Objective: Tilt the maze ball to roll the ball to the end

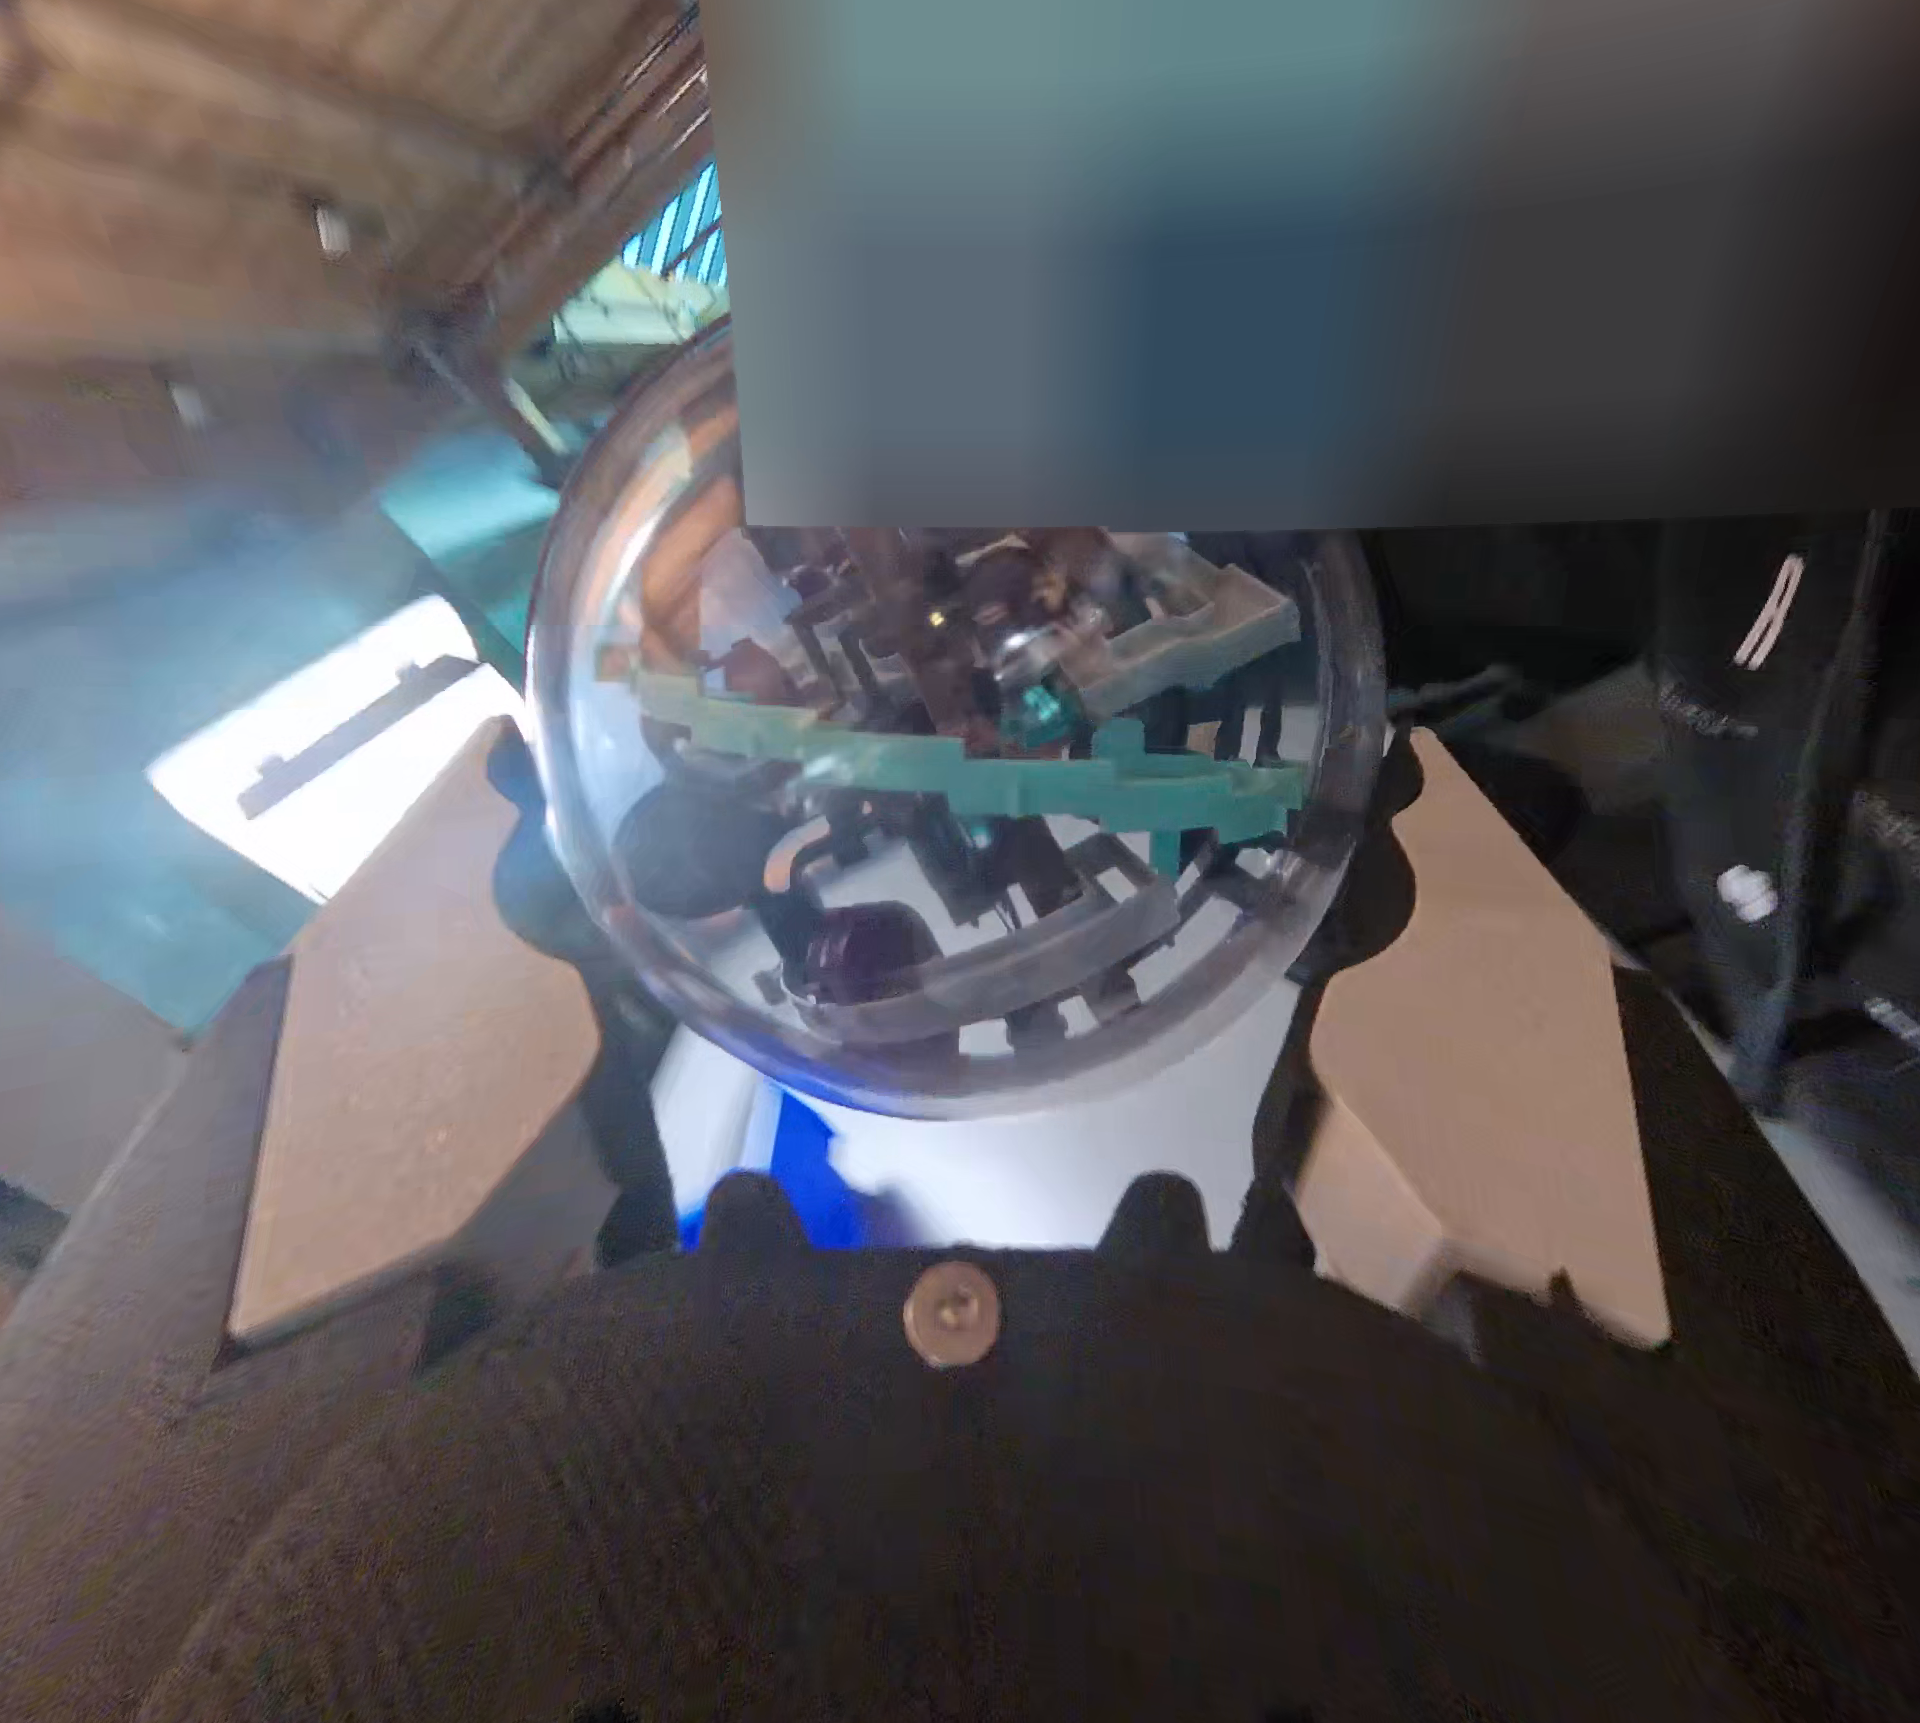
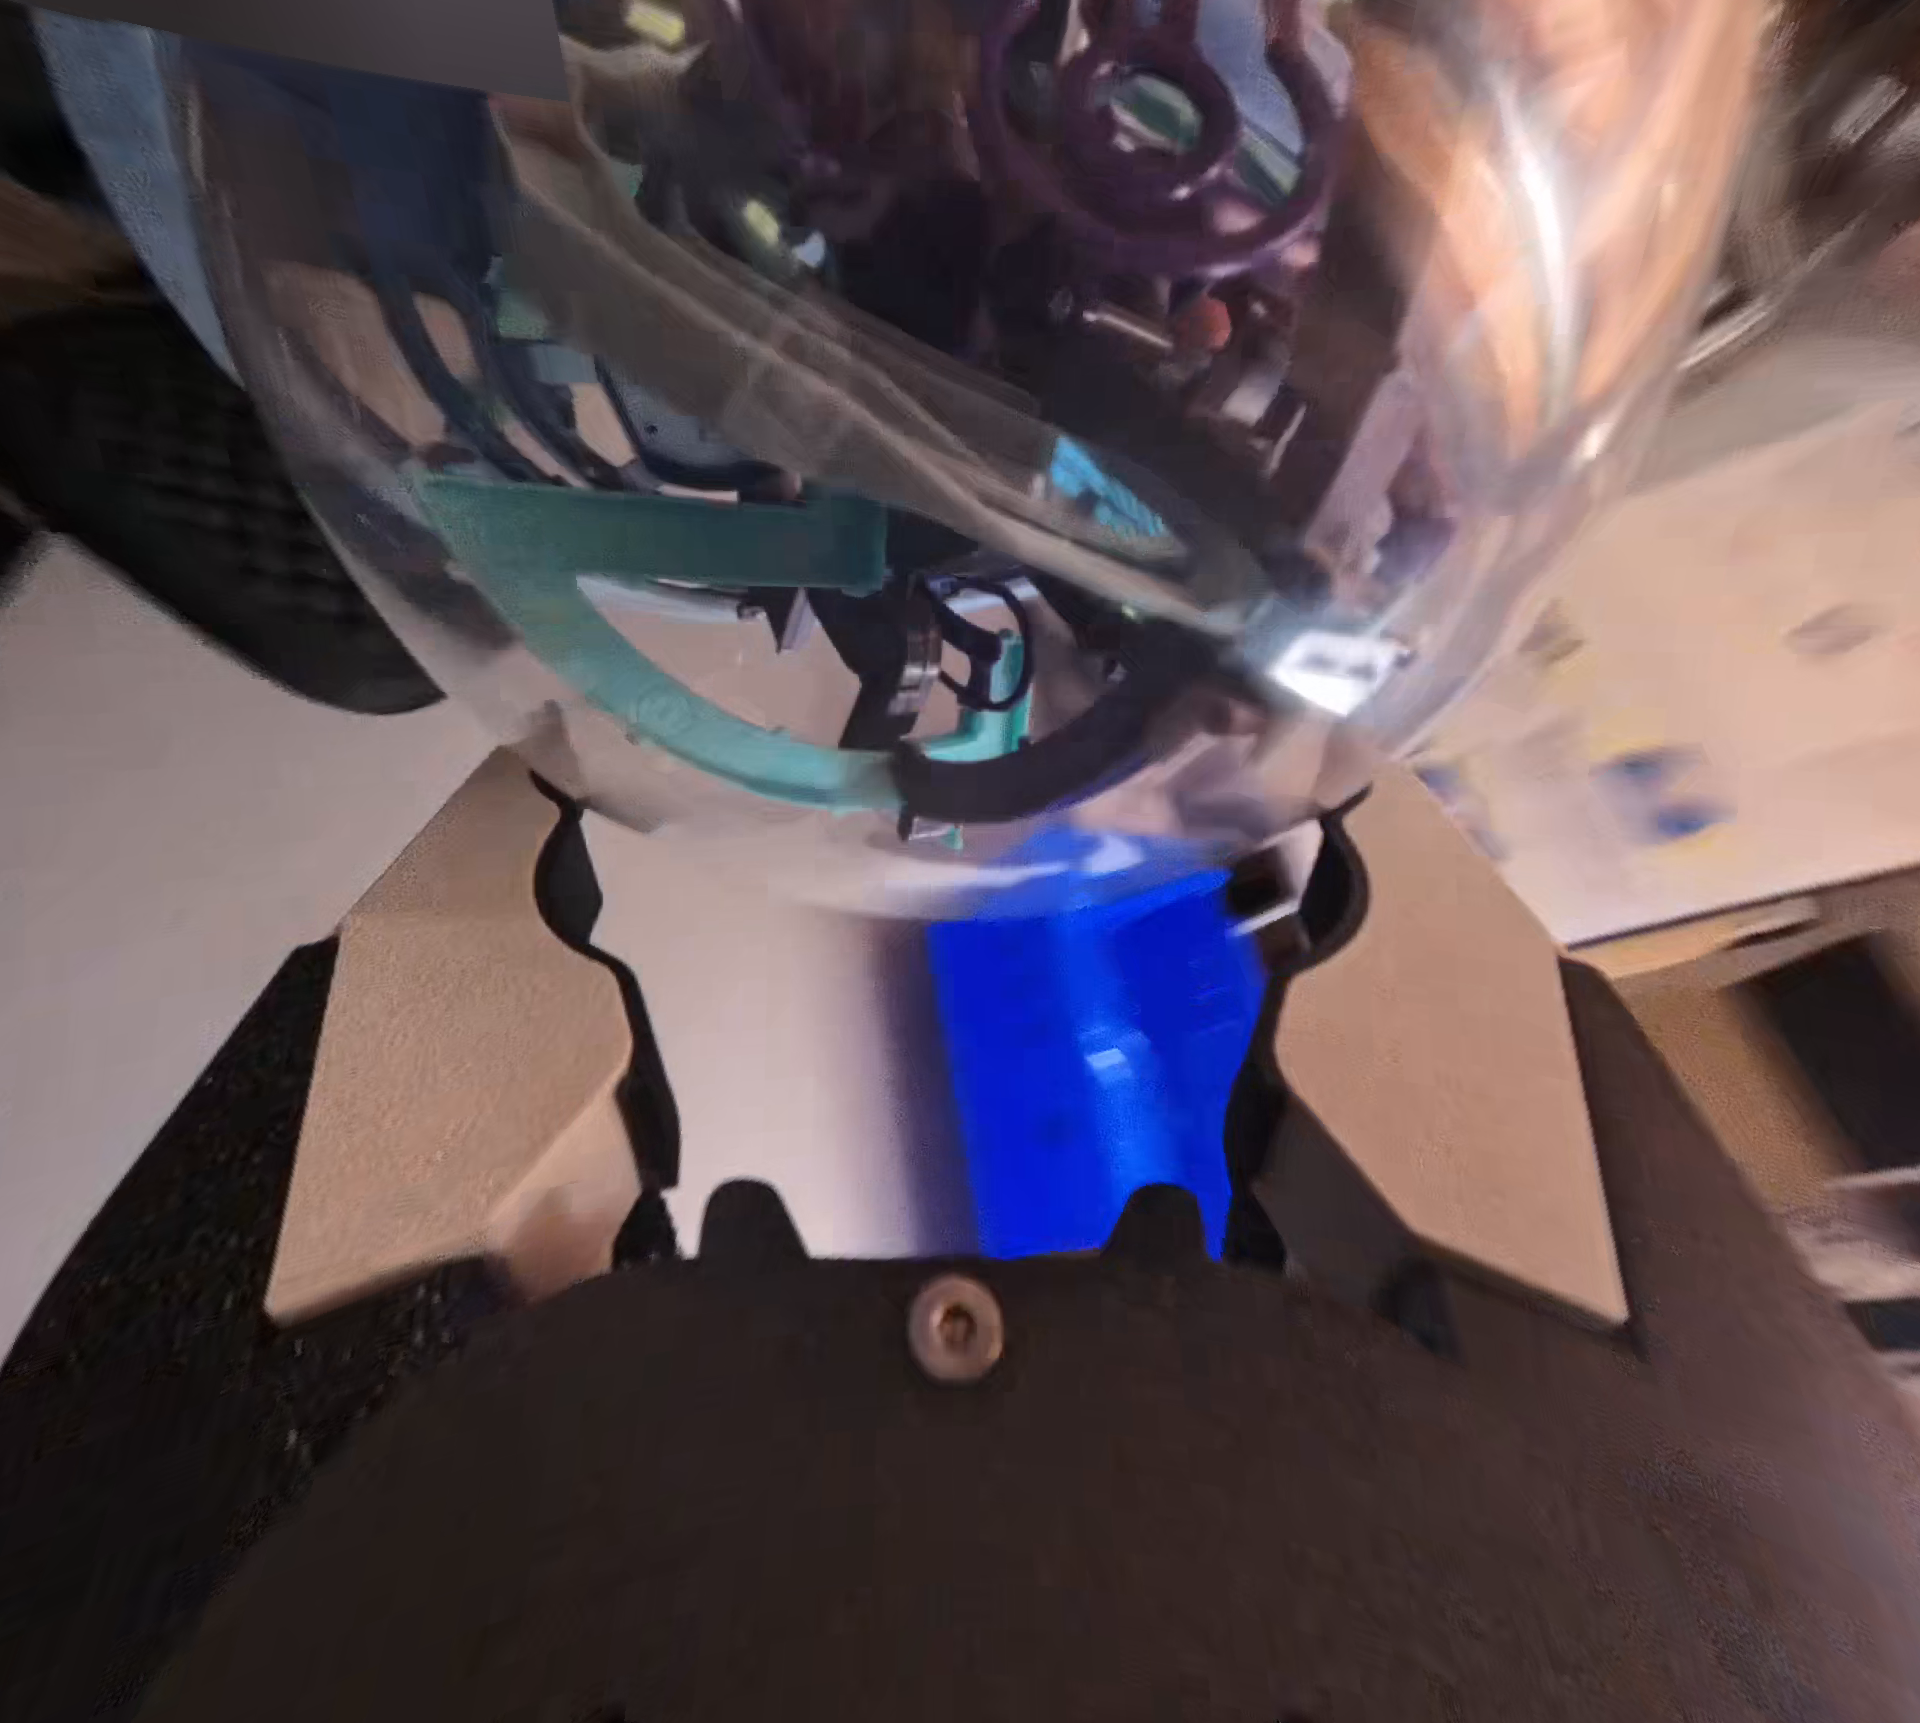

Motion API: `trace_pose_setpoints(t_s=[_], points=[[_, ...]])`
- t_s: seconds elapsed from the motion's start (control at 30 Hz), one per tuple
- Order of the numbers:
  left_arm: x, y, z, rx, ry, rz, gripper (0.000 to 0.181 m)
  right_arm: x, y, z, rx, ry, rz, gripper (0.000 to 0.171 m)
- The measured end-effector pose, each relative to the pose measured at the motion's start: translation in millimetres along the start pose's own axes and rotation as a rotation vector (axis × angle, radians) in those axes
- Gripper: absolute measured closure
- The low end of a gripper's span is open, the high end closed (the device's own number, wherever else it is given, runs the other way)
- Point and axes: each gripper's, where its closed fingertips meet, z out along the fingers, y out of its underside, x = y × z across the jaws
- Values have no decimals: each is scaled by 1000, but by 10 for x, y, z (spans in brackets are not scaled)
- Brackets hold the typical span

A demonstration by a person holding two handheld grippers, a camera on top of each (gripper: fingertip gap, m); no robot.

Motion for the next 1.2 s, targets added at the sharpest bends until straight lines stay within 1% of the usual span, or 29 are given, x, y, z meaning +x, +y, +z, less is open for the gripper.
trace_pose_setpoints(t_s=[0.07,0.1,0.13,0.17,0.2,0.23,0.27,0.3,0.37,0.57,0.87,1.0,1.1,1.2], points=[[24,-447,60,-36,20,237,29,192,-389,-106,44,105,-196,34],[39,-607,85,-63,27,336,29,271,-544,-147,57,151,-273,34],[19,-682,101,-83,29,385,29,339,-622,-160,69,177,-312,34],[-63,-635,105,-87,26,338,29,380,-566,-114,75,154,-269,34],[-190,-436,89,-103,11,202,29,381,-375,-19,61,96,-160,34],[-258,-154,49,-111,-3,68,29,320,-130,82,39,35,-47,34],[-227,102,3,-100,-14,-25,29,202,93,162,18,-13,32,34],[-145,280,-30,-84,-22,-75,29,67,258,216,-2,-45,77,34],[-47,449,-56,-75,-38,-159,29,-123,430,273,-16,-91,150,34],[-30,721,-84,-68,-69,-375,28,-351,667,357,-38,-188,346,34],[156,1359,-167,-102,-108,-802,30,-877,1074,467,-90,-372,721,35],[227,1633,-186,-129,-118,-975,29,-1036,1223,492,-103,-433,868,35],[263,1890,-240,-142,-128,-1179,29,-1023,1327,523,-89,-413,994,34],[335,2086,-302,-149,-117,-1393,30,-846,1380,504,-26,-335,1091,36]])
